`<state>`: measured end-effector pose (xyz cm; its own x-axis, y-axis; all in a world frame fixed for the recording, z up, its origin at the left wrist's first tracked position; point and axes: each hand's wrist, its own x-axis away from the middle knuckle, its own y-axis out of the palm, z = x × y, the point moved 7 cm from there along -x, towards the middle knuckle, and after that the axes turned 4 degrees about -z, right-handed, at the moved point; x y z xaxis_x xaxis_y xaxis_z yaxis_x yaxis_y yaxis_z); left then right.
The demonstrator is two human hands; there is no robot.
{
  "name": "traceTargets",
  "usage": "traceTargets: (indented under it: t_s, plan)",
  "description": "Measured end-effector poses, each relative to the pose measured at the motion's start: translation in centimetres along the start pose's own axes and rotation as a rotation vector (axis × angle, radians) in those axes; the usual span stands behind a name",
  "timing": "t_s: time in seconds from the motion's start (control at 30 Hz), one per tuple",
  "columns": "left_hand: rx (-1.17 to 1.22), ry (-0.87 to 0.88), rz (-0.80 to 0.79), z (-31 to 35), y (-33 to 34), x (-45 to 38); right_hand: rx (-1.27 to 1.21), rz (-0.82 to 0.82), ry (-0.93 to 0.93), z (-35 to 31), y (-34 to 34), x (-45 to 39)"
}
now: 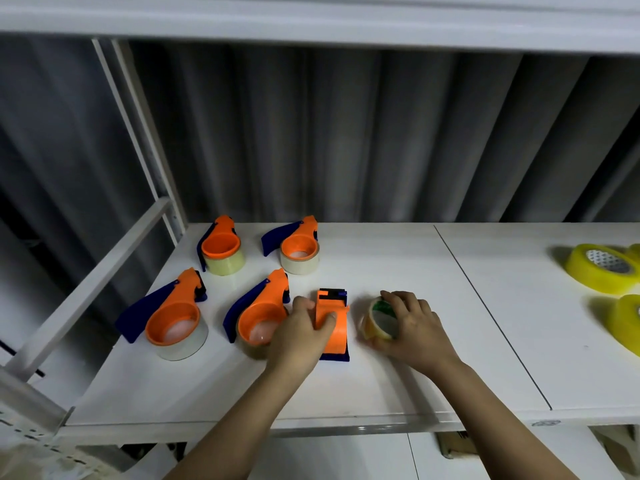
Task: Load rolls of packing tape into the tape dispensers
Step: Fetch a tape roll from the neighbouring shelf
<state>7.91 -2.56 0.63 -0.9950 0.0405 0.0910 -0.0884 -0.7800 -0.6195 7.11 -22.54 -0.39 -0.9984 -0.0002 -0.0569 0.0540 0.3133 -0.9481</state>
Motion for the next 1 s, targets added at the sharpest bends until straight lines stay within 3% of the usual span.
traceTargets:
  t_s: [0.1, 0.3, 0.5, 0.7, 1.0]
  plan:
    - [-0.335, 0.113, 0.081, 1.6, -1.8, 0.7, 0.010, 0.018, 0.004, -0.3, -0.1, 0.2]
    - [-0.675, 0.404, 0.244, 4.7, -3.4, -0.9, 0.049, 0.036, 0.031, -0.6, -1.0, 0.3]
    - [-0.868, 0.508, 0.120, 7.2, -1.4, -5.0, 0.100, 0.079, 0.085, -0.3, -3.5, -0.5]
    - [-0.944, 0.511, -0.006, 10.1, 2.8, -6.3, 0.054, 0.072, 0.131, 2.4, -6.3, -0.9]
    - [-0.995, 0.397, -0.033, 15.5, 12.0, -4.6, 0.160, 0.067, 0.126, 12.1, -9.9, -0.2]
